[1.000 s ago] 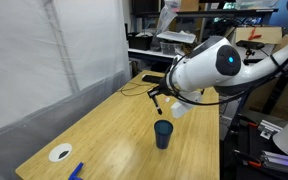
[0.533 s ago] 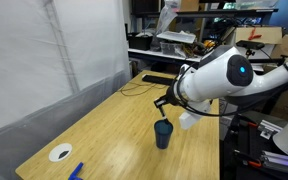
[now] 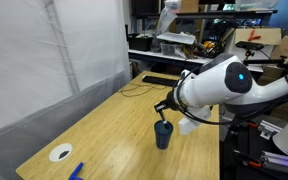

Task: Put the marker in the cup

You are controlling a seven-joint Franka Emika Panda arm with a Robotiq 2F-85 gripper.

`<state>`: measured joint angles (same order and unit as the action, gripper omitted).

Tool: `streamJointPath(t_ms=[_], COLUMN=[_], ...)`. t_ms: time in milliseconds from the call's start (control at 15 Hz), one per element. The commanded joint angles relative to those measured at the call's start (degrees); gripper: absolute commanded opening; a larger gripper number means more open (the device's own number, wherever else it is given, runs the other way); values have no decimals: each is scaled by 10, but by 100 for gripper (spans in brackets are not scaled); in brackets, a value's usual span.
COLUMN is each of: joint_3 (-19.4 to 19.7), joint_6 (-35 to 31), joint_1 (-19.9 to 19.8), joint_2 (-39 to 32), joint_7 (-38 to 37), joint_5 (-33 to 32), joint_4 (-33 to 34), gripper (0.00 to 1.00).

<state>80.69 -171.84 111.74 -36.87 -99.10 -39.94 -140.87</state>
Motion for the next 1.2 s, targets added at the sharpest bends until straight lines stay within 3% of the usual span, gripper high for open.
streamJointPath(t_ms=[0,67,133,667,800,1133], joint_3=[-10,-13,-17,-31,-38,-42], joint_6=[-37,-39,-40,-50,-58,-91], joint_1=[-21,-27,-33,-63,-77,-114], joint_2=[-37,-36,-36,-60,-37,41], joint_7=[65,89,116,320,373,530], joint_5=[73,97,125,317,347,395], joint_4=[-2,-4,-5,-1,1,4], gripper=[5,5,39,95,100,100])
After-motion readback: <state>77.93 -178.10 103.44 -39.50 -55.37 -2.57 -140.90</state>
